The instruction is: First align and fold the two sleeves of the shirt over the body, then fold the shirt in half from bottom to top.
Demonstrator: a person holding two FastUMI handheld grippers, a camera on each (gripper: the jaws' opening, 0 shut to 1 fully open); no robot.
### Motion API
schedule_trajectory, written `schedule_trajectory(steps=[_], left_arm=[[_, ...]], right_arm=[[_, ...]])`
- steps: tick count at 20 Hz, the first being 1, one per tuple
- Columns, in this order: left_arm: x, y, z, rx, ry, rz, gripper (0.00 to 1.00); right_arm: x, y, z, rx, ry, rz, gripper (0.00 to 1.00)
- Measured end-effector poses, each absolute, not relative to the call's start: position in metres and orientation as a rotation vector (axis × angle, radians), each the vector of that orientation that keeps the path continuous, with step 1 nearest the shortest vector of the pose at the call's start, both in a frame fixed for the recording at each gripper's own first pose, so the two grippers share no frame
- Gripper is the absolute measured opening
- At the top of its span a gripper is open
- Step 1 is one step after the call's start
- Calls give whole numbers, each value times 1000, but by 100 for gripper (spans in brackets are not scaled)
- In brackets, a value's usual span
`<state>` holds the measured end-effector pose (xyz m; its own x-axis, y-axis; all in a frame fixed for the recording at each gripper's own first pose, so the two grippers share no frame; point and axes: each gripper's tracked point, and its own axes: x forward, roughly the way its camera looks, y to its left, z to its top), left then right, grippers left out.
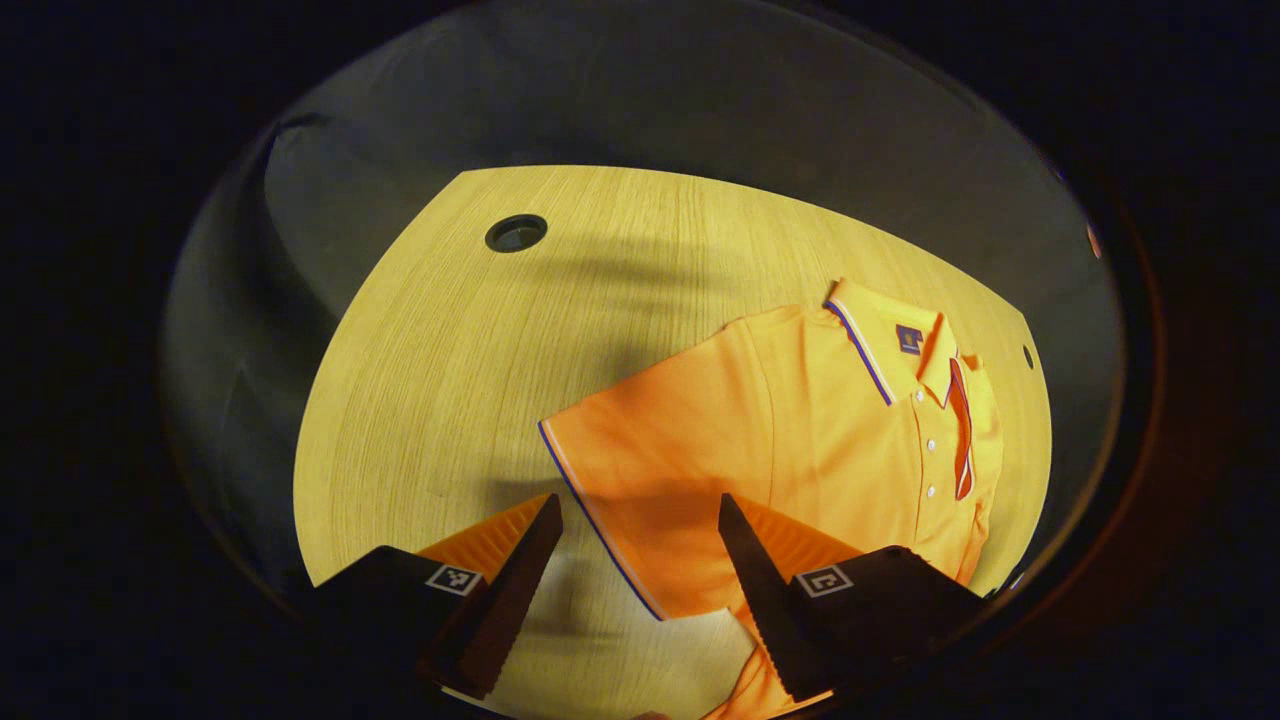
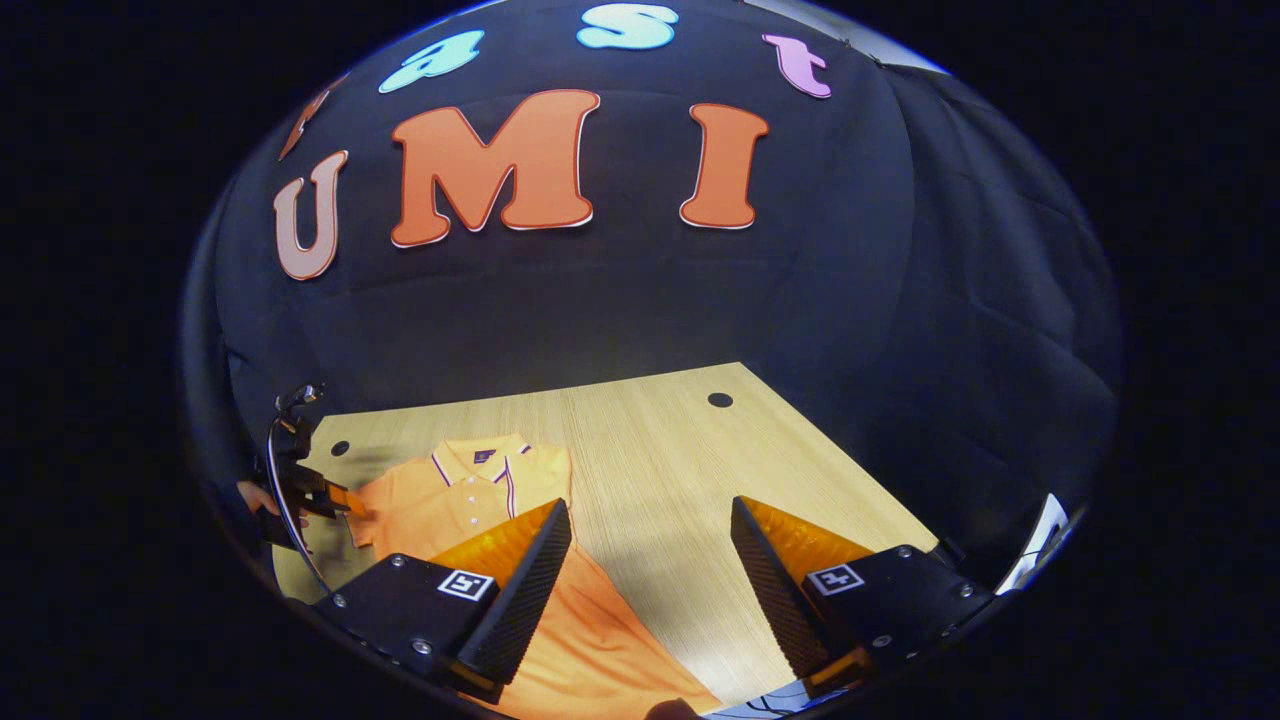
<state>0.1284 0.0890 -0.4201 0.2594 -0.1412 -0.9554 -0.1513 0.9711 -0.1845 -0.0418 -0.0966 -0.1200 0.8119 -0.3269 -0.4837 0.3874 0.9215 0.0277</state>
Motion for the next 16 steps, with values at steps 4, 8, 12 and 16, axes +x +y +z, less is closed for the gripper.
schedule_trajectory(steps=[4,8,12,16], left_arm=[[126,91,-435,-273,1390,60,97],[126,95,-434,-227,1407,88,74],[131,81,-433,-229,1370,7,11],[153,79,-401,-185,1249,-39,11]], right_arm=[[-46,-96,-113,125,474,-360,98],[-47,-105,-109,137,458,-351,98],[-52,-111,-114,179,473,-337,98],[-60,-127,-117,181,468,-352,98]])
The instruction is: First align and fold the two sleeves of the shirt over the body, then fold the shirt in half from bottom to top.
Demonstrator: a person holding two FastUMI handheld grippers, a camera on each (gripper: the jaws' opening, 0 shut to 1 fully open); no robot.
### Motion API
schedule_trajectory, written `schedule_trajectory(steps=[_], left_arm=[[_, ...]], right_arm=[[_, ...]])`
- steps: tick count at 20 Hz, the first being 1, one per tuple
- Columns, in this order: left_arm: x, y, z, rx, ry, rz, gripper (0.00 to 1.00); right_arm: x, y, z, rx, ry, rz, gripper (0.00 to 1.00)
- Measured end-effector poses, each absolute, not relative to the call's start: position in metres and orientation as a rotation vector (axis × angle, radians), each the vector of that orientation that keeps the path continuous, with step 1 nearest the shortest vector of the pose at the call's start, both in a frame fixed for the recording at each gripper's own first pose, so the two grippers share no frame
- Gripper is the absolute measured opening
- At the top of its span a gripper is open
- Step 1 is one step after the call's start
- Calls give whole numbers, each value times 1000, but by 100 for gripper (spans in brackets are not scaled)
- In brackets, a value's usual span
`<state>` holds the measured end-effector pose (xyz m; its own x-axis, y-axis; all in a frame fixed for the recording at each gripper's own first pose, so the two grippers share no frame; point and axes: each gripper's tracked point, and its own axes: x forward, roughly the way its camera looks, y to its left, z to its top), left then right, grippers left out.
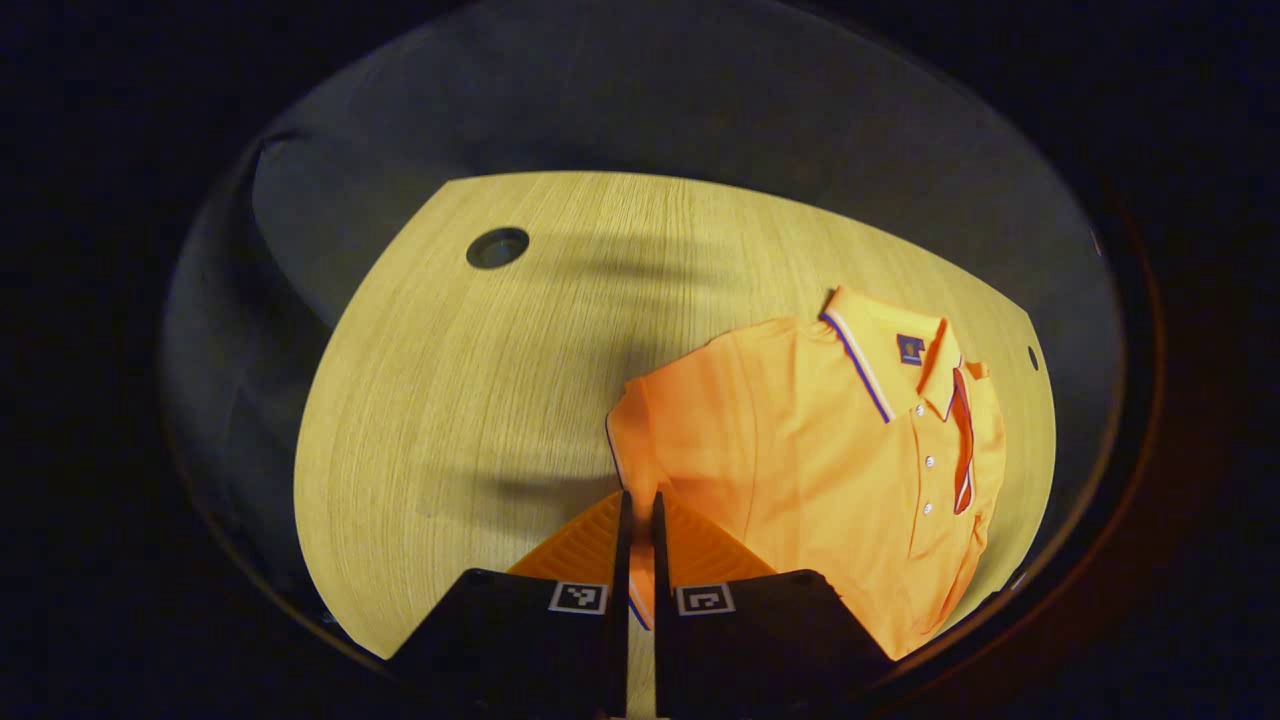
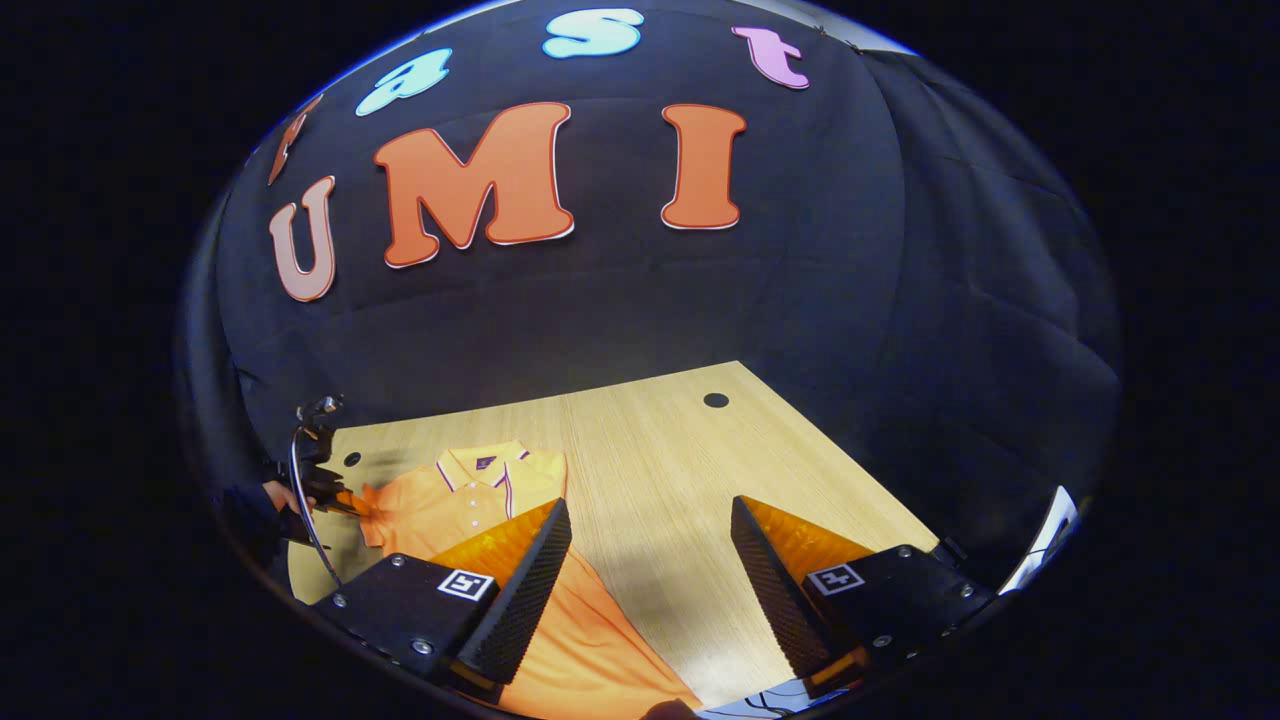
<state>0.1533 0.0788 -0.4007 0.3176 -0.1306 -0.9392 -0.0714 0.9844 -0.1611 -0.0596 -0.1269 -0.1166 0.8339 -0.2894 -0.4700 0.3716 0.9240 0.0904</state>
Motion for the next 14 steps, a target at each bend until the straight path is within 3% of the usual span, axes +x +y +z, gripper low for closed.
schedule_trajectory(steps=[14], left_arm=[[187,-35,-328,-152,1057,-368,11]], right_arm=[[-67,-117,-119,202,494,-335,98]])
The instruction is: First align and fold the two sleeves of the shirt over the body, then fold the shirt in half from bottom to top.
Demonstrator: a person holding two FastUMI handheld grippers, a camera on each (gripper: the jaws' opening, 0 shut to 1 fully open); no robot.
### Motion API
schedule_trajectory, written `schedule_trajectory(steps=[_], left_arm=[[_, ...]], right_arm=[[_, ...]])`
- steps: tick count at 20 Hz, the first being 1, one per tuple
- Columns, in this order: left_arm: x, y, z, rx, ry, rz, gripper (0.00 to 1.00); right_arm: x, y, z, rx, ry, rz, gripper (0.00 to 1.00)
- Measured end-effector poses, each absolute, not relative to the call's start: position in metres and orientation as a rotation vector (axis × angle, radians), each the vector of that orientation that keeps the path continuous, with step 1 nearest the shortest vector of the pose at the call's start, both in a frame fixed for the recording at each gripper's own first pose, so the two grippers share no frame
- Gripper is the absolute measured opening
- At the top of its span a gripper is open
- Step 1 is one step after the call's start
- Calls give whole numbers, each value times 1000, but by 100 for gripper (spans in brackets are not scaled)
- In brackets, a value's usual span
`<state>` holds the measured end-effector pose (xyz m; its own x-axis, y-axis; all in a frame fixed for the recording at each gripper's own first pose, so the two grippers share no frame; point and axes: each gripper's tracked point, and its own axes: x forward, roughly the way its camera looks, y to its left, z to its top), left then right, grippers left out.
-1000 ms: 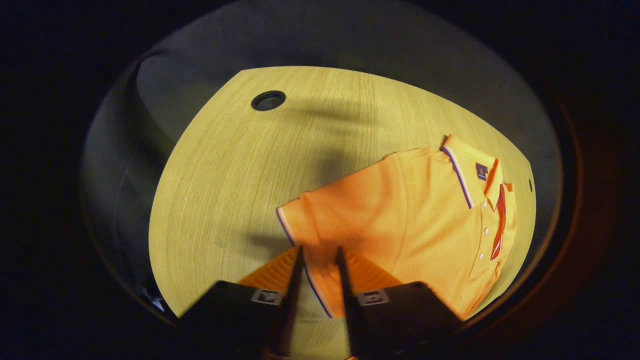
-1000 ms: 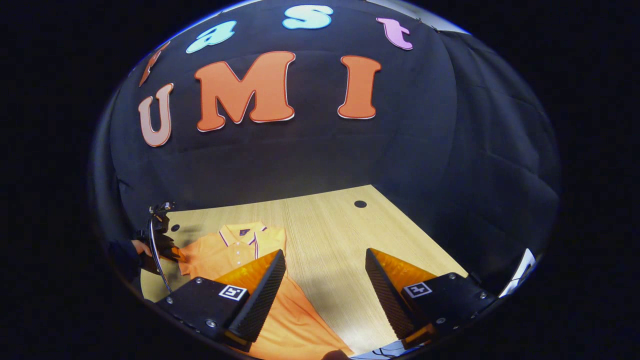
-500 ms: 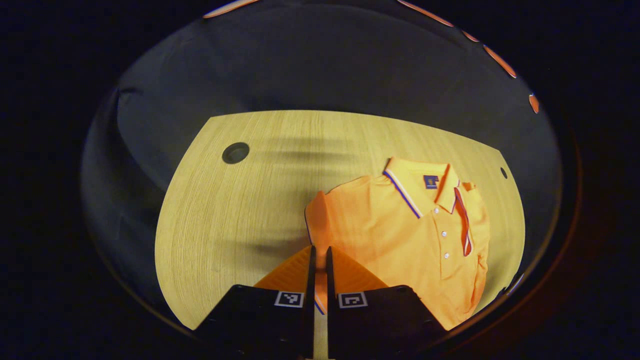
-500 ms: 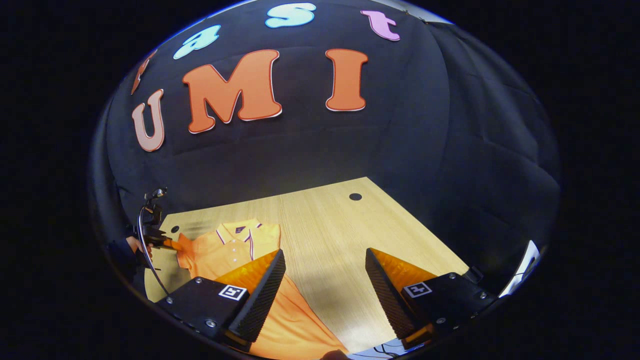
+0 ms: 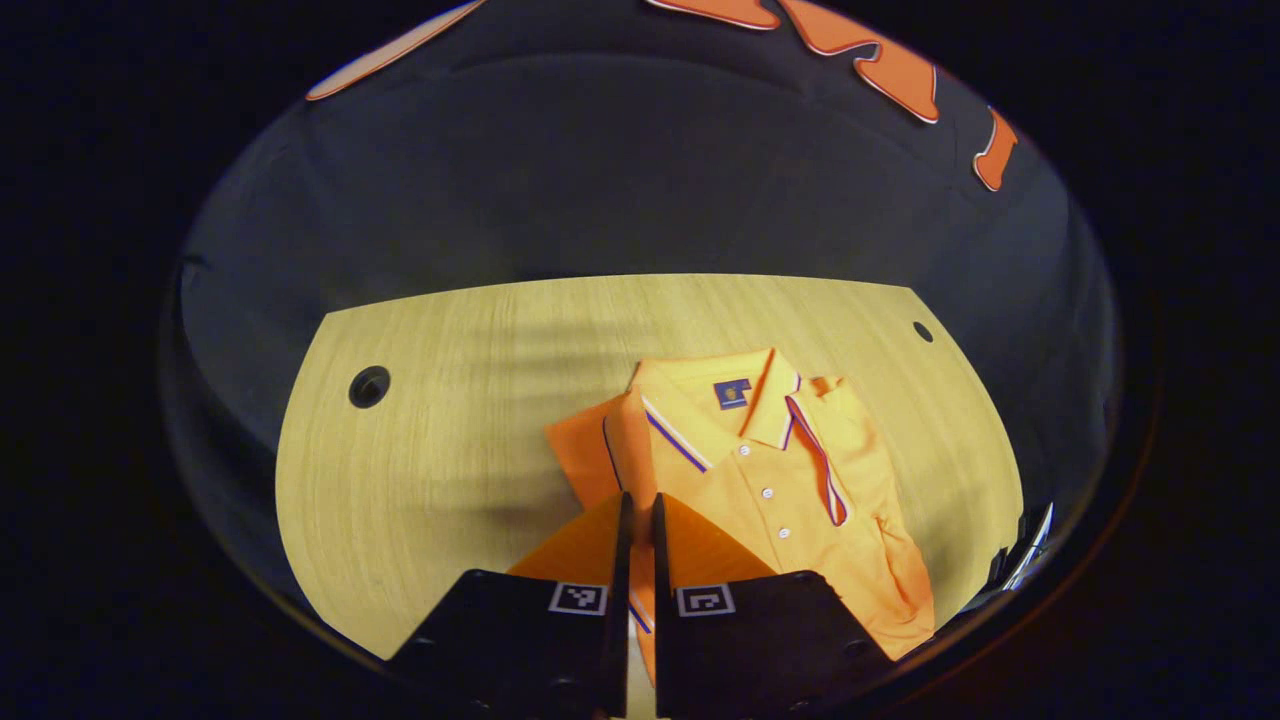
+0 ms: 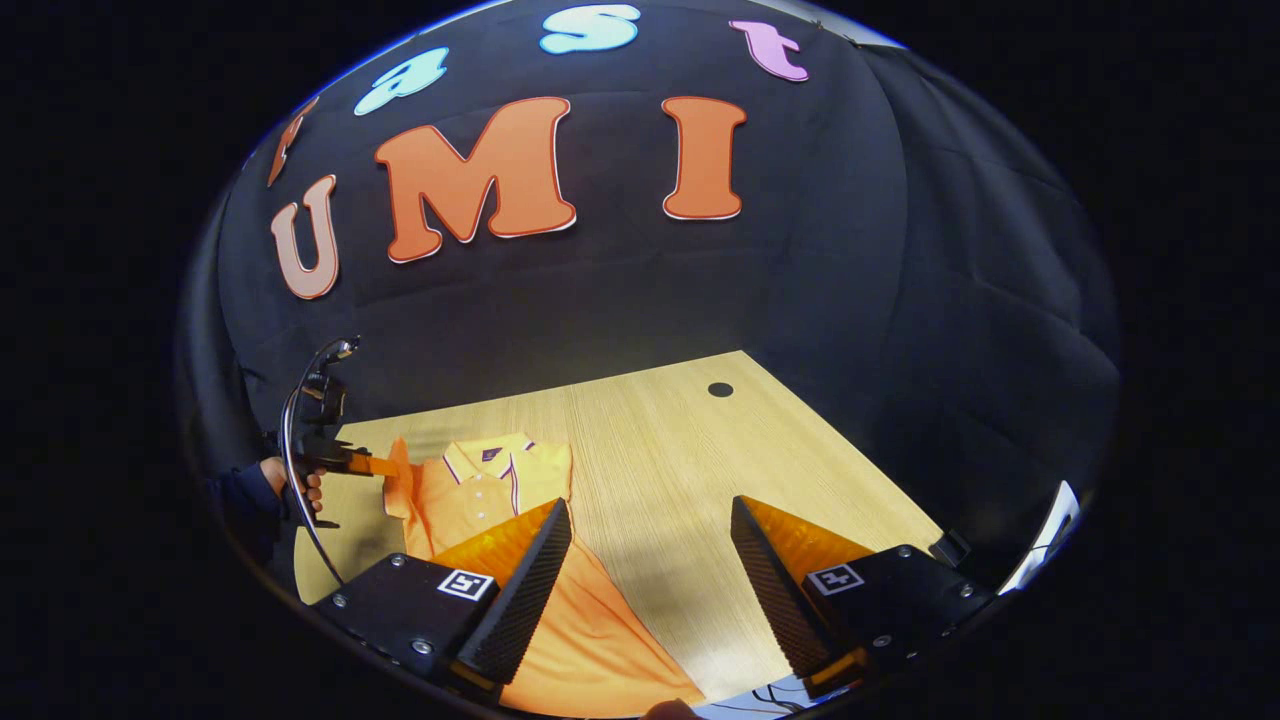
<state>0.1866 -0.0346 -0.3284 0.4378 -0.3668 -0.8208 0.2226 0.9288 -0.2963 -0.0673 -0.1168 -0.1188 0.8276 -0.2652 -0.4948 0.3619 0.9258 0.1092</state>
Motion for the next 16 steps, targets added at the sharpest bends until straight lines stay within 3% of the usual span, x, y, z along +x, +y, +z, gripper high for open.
schedule_trajectory(steps=[2,4,6,7,10,16], left_arm=[[185,-59,-322,-194,1049,-435,16],[177,-90,-305,-285,1016,-538,35],[173,-97,-294,-324,993,-586,66],[171,-98,-292,-326,986,-594,67],[170,-80,-287,-285,939,-562,89],[150,-36,-231,-255,766,-450,96]], right_arm=[[-75,-115,-120,214,498,-349,98],[-80,-111,-124,229,504,-361,98],[-86,-108,-124,240,503,-373,98],[-87,-105,-125,239,502,-378,98],[-86,-97,-126,228,493,-387,98],[-69,-88,-115,122,406,-316,98]])
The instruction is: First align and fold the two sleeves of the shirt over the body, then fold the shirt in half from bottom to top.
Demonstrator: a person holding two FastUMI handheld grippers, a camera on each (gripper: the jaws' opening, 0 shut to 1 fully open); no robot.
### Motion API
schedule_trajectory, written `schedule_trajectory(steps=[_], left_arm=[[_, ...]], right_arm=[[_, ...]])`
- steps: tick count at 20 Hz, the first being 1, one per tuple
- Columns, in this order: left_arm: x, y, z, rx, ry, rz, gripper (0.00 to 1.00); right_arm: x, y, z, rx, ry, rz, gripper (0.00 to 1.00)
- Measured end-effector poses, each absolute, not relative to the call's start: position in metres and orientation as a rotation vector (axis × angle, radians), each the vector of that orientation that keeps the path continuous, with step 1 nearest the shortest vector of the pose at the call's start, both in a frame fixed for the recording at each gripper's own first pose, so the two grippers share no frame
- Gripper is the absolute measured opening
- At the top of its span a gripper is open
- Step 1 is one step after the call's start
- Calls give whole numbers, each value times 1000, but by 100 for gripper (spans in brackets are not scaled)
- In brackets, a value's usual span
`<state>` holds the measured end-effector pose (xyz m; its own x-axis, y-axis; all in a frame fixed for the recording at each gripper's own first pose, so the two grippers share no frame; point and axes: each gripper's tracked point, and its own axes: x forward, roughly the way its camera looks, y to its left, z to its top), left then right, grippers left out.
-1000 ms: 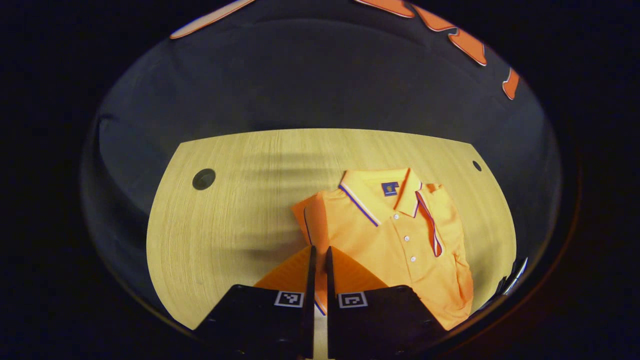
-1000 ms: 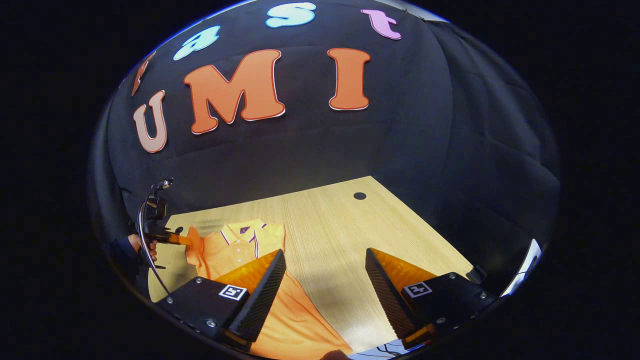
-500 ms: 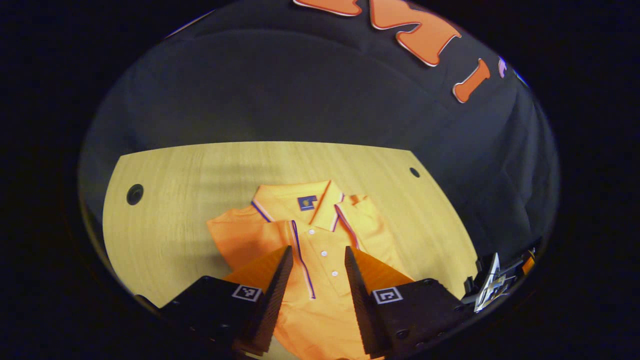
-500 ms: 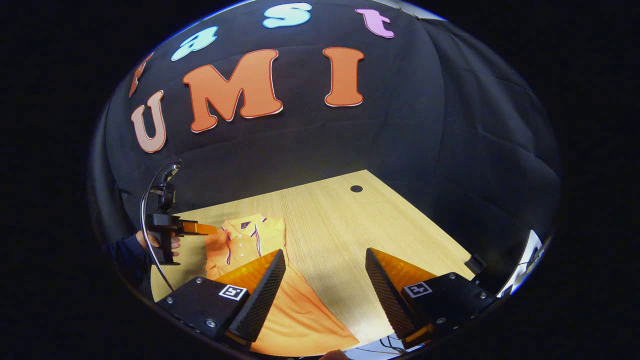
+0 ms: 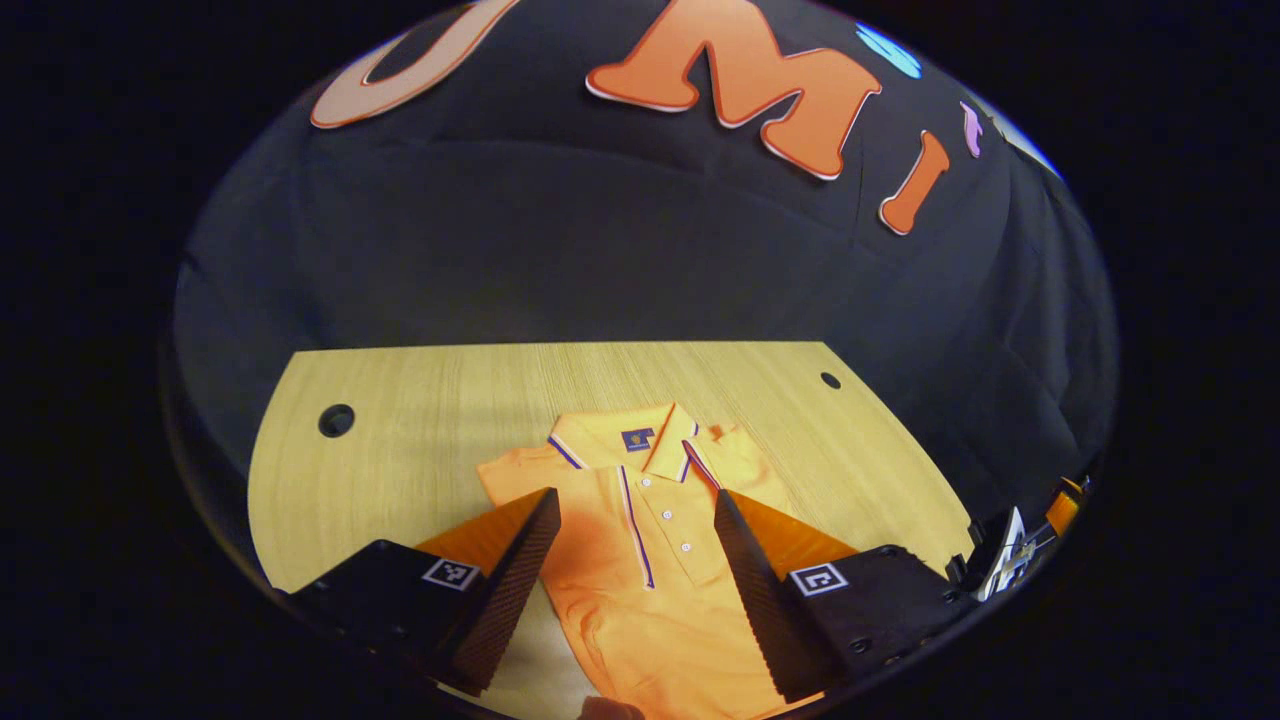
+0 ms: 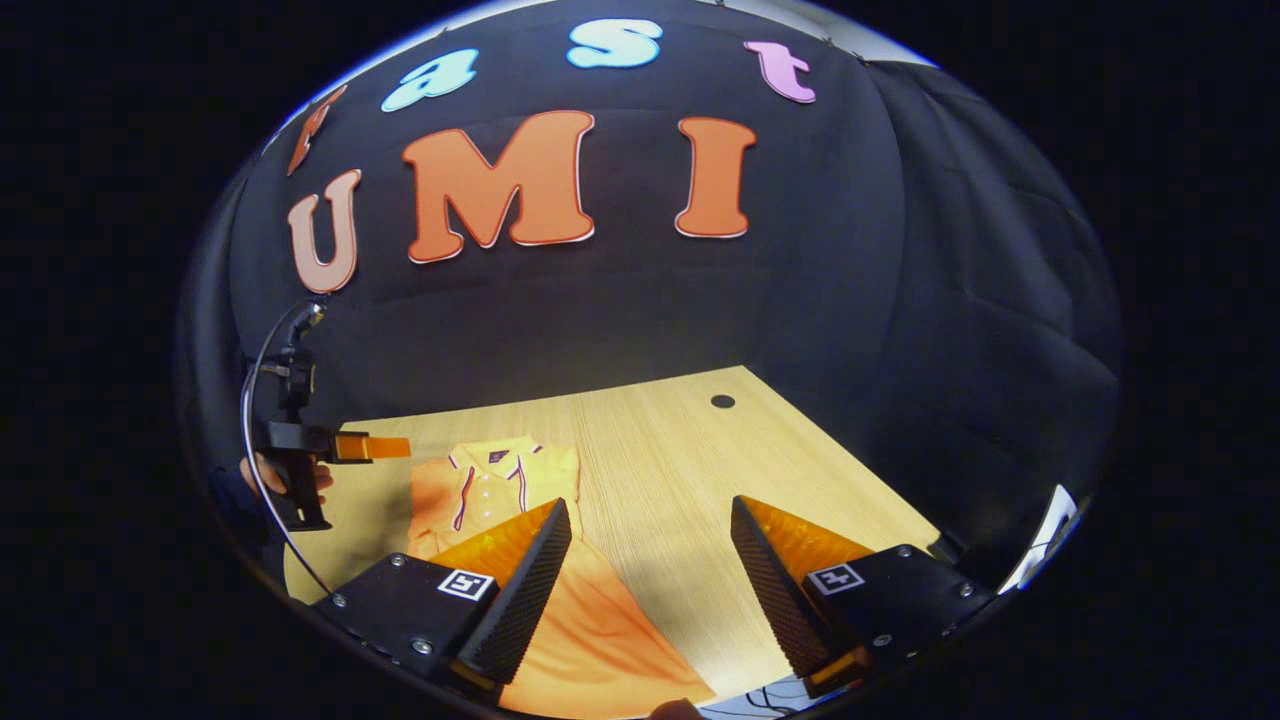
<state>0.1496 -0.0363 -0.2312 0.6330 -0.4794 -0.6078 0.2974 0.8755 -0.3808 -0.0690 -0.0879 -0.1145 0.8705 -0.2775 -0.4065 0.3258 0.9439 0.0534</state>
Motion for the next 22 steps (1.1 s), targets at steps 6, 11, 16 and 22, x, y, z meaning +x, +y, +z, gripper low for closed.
schedule_trajectory(steps=[6,11,16,22], left_arm=[[103,-1,-140,-269,540,-301,96],[54,20,-58,-273,362,-199,95],[-2,31,1,-194,148,-76,98],[-83,36,47,-175,-17,11,95]], right_arm=[[-54,-70,-90,39,299,-172,98],[-57,-55,-64,-34,188,-60,98],[-64,-48,-43,-18,88,18,97],[-93,-65,-26,-11,-14,70,97]])
